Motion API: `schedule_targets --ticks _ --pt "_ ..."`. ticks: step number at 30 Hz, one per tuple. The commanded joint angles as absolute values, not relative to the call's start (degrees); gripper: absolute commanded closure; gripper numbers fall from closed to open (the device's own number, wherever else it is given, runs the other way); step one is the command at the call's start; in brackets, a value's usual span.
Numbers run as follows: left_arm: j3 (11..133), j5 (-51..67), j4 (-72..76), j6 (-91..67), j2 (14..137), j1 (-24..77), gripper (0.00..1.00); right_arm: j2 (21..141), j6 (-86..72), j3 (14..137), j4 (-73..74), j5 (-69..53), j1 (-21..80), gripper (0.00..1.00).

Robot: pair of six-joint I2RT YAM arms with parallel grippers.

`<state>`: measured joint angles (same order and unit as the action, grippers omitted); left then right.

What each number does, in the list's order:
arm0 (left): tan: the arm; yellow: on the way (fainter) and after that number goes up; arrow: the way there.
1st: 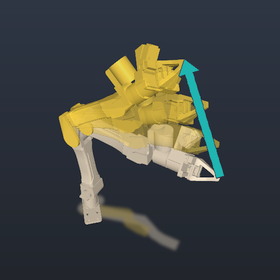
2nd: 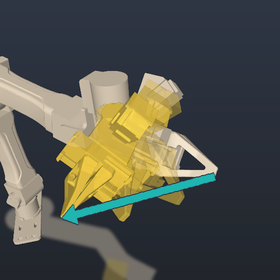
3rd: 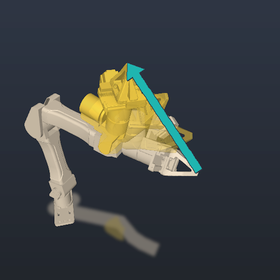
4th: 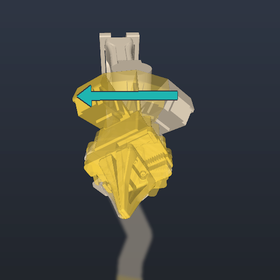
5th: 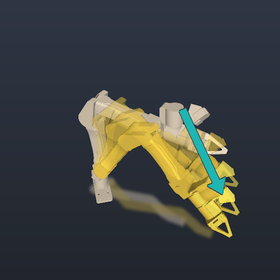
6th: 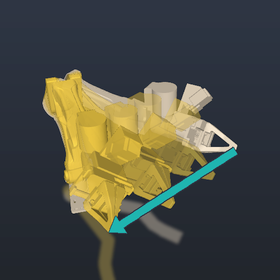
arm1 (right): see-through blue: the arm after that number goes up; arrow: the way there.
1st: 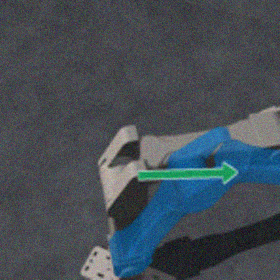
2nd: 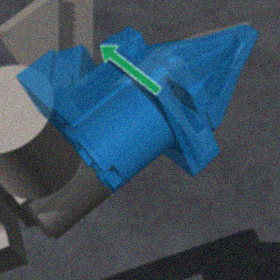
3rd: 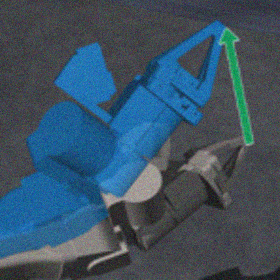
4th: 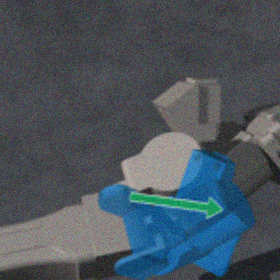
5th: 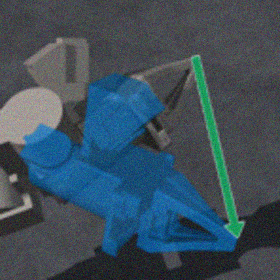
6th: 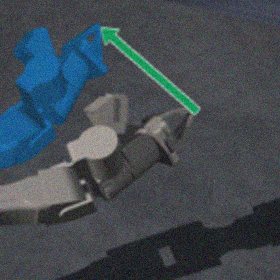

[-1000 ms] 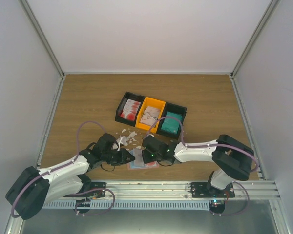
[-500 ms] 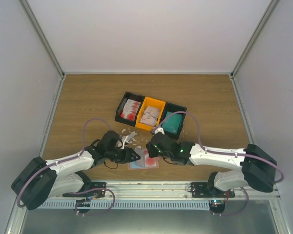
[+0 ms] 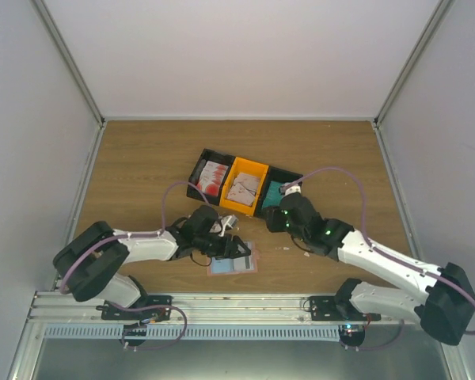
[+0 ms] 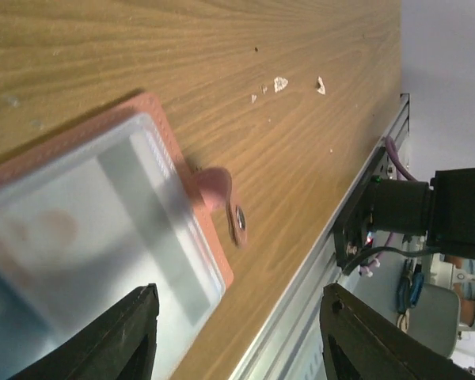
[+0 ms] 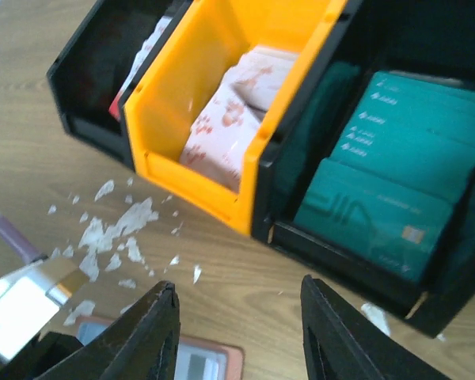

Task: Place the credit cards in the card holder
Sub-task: Turn over the card slot in the card holder.

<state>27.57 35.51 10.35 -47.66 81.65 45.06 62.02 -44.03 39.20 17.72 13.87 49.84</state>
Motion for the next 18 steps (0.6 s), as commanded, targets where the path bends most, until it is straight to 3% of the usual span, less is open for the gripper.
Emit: schedule_targets --ticks 1,11,18 --pt "30.71 32.53 16.13 -45.41 85.62 46.01 0.42 60.31 -33.8 40.37 18.71 6.3 43.48 0.55" --pt "32.0 8.47 3.82 -42.49 70.54 43.99 0.37 71.86 -19.7 55.93 25.63 -3.25 35.81 0.47" --pt "30.92 11.54 1.78 -43.78 67.83 36.07 0.32 86.15 -8.36 71.39 32.7 -9.08 35.24 0.46"
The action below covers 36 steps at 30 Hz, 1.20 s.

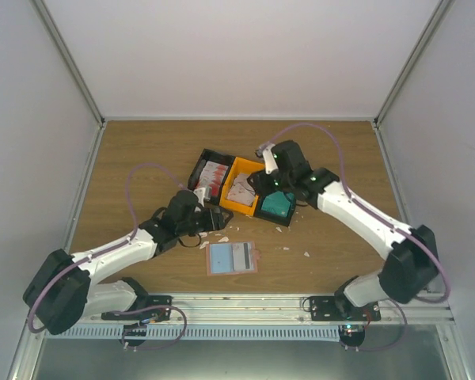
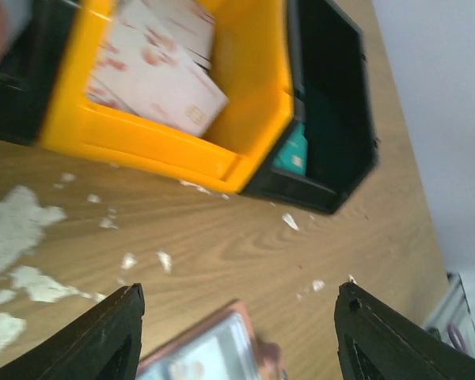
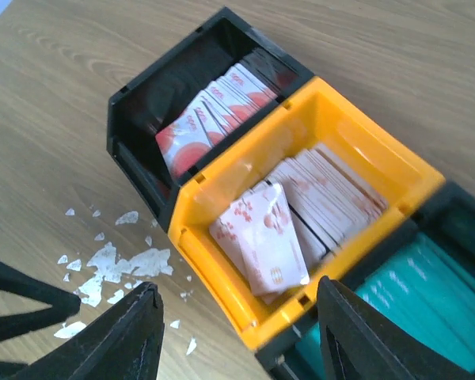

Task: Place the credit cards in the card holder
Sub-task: Turn over the card slot in the card holder, then pick up the credit card from the storage box.

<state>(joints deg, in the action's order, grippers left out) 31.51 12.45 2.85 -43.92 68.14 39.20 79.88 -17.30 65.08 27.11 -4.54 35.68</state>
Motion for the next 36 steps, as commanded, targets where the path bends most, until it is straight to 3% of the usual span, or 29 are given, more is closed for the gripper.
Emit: schedule_targets --ticks 1,8,17,31,36 --pt "30.57 12.46 2.57 -44.68 68.45 34.95 0.33 88.8 -6.8 73.5 33.84 -9.3 35.24 0.46" --pt "30.33 20.64 12.61 -49.9 77.56 30.45 0.47 108.47 -0.22 90.22 43.18 -7.36 35.18 0.46" --pt "33.04 18.0 15.84 -53.1 86.61 29.8 0.53 121.33 4.75 100.88 47.89 -7.35 34.89 0.44" --pt "36.46 18.2 19.08 -53.36 93.84 29.58 0.53 128.17 5.88 103.54 47.22 -5.62 34.89 0.49" --pt "37.04 19.76 20.45 -52.34 96.27 29.54 0.55 128.51 5.53 103.69 47.1 -7.01 34.87 0.59"
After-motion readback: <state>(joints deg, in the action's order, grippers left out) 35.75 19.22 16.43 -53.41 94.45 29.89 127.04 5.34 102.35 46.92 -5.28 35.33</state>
